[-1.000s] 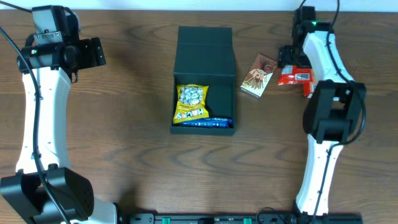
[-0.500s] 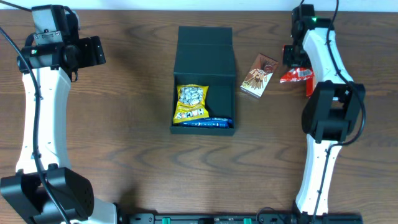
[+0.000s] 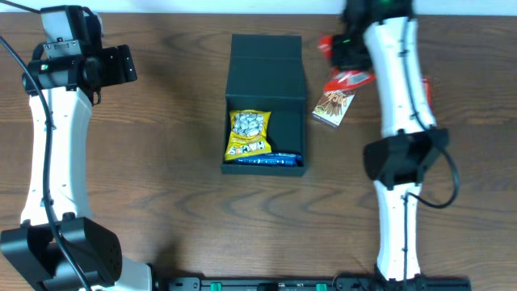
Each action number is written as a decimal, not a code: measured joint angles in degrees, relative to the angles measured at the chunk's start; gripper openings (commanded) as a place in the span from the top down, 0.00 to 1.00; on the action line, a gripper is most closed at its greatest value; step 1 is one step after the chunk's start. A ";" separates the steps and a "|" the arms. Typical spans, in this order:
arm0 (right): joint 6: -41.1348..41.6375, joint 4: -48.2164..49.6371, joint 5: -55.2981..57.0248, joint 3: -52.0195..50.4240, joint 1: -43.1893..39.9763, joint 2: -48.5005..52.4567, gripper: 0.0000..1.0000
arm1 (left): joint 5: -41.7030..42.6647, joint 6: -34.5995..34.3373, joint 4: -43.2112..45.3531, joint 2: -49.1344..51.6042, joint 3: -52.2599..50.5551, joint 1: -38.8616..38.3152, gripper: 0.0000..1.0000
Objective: Pack container
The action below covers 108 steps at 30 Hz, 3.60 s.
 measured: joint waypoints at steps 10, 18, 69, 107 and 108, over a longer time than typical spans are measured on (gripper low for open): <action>8.17 0.31 -4.31 -7.04 13.97 0.00 0.89 | 0.02 0.00 0.00 0.00 0.00 0.00 0.08; 12.31 2.29 -4.09 -17.59 15.98 0.00 0.92 | 0.02 0.00 -0.02 0.00 0.00 0.00 0.09; 3.65 15.26 -5.44 -45.72 16.31 -9.94 0.98 | 0.02 0.02 -1.14 0.02 0.00 0.00 0.09; 4.98 10.58 -2.64 -48.89 16.31 -9.35 0.98 | 2.01 0.02 0.00 0.11 -1.90 0.00 0.09; 4.98 9.01 -2.64 -47.06 16.31 -9.27 0.99 | 2.25 0.02 0.00 0.11 -1.90 0.00 0.09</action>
